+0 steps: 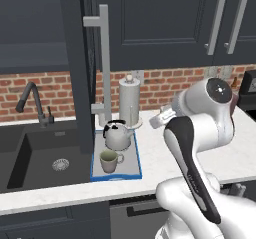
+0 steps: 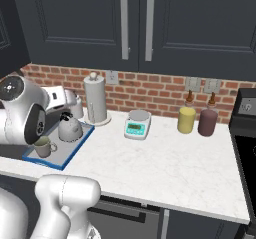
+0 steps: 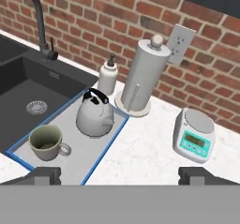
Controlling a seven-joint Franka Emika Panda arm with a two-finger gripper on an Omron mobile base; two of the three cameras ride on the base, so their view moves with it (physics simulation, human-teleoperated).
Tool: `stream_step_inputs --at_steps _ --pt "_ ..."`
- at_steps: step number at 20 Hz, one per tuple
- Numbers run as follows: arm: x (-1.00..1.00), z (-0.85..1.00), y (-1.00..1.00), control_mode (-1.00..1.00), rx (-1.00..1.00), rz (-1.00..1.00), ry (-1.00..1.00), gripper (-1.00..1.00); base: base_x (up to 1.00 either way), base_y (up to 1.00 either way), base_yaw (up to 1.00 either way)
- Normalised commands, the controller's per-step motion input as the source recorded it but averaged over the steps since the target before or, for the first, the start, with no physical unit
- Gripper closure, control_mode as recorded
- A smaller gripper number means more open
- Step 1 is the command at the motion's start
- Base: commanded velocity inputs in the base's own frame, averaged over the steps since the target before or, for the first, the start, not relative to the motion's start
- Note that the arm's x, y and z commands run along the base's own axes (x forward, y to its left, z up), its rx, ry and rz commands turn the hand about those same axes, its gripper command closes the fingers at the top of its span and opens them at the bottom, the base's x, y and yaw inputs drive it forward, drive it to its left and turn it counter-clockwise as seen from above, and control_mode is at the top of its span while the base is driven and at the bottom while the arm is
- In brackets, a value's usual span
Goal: Pick the kettle from the counter and place it on the tray. Then pick the mug from the cabinet and place it on the tray. Then close the cabinet doors.
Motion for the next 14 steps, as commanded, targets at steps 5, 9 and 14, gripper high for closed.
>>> stream_step_inputs --at_steps 5,9,14 --pt "-0.32 -0.14 -0.11 -1.00 0.04 -0.02 0.01 -1.00 0.00 0.00 0.00" --pt "-0.69 0.00 -0.32 -1.00 0.17 -0.11 -0.01 -1.00 0.00 0.00 0.00" --pt "-0.18 0.00 -0.06 1.00 0.04 -0.02 -0.01 -1.00 -0.80 -0.13 -0.05"
